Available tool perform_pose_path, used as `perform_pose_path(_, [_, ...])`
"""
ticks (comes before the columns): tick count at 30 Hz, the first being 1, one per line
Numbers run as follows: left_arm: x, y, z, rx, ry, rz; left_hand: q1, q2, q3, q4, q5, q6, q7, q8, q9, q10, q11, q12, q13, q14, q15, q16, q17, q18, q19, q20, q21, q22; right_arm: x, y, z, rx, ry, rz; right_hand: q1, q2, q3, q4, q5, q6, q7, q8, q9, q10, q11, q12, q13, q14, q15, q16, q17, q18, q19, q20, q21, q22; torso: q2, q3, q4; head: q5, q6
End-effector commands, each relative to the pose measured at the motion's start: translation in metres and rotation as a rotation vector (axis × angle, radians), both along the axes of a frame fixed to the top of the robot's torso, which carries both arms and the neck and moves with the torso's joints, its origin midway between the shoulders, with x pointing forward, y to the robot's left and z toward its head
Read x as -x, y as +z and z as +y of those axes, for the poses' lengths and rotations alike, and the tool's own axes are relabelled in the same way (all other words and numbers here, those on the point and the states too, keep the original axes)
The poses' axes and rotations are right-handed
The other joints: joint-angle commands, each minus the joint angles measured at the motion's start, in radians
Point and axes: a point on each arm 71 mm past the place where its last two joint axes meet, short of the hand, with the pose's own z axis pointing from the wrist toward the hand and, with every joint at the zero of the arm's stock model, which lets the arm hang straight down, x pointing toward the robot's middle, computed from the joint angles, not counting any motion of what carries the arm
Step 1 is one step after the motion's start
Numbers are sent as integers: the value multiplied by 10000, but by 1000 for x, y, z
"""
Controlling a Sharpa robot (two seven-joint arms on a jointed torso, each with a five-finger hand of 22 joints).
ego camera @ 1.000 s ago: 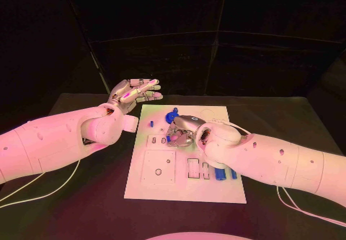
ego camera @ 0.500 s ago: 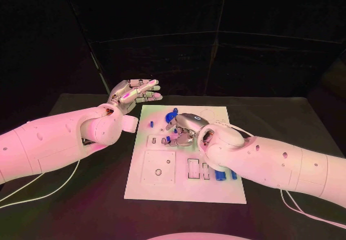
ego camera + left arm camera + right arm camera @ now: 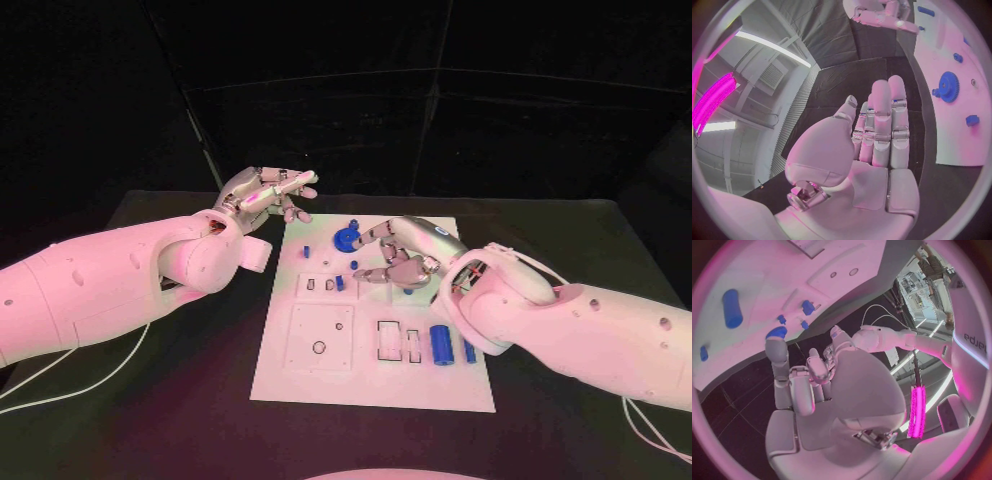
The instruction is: Assemble the parts on the task board
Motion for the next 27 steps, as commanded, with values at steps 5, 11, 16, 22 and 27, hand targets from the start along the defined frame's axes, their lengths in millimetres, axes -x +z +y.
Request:
perform_pose_path(5, [9,-14,-9,-3850,-2216,971,-649,-310,-364,353,-69,747,-562,565,396,1080,-405,2960,2379,874,-452,7083,8077,-514,1078,-480,4750,4756,-17,31,-45,-2259,-130,1238,189,87,81,-48,121,76,-15,82,-3,-180,-27,-169,-179,431,-32,-147,4,68,-182,-33,-202,-342,-293,28,36,-40,-56])
perform_pose_path(11, [14,-23,-18,-6910,-3584,2041,-1169,-167,-734,839,-59,754,-658,1252,996,692,-607,8511,8167,952,-523,7801,9197,-798,999,-606,7298,7627,-40,43,-85,-3068,-1205,1308,179,179,77,-44,216,179,-48,160,7,64,-59,36,90,465,-61,-125,107,50,-115,-58,-189,-269,-518,70,72,-70,-116])
perform_pose_path(16, [13,-28,-28,-8805,-4021,2938,-1353,61,-886,1143,-45,420,-618,1518,1268,119,-589,8672,8291,868,-523,7636,8908,-747,986,-591,7409,7645,-51,45,-102,-3349,-1770,1306,178,187,73,-47,246,191,-53,170,7,87,-64,55,112,467,-65,-128,105,50,-108,-63,-193,-273,-619,102,127,-68,-181])
perform_pose_path(22, [10,-32,-41,-10544,-4052,3321,-1595,123,-1158,1486,-62,220,-648,1900,1583,-9,-601,8996,8635,943,-534,7801,9205,-763,1019,-576,7620,7898,-58,44,-110,-3365,-2080,1422,180,193,70,-51,271,206,-58,182,8,97,-70,61,115,454,-69,-156,40,56,-120,-68,-214,-312,-687,120,152,-70,-235])
perform_pose_path(27, [6,-34,-54,-11425,-3842,3433,-1831,-11,-1694,1844,-35,145,-797,2711,2227,123,-712,9543,9222,1031,-623,8005,9566,-854,1081,-632,8155,8596,-61,42,-112,-3319,-2191,1535,180,193,70,-51,271,206,-58,182,8,97,-70,61,115,454,-69,-156,40,56,-120,-68,-214,-312,-700,128,140,-82,-275])
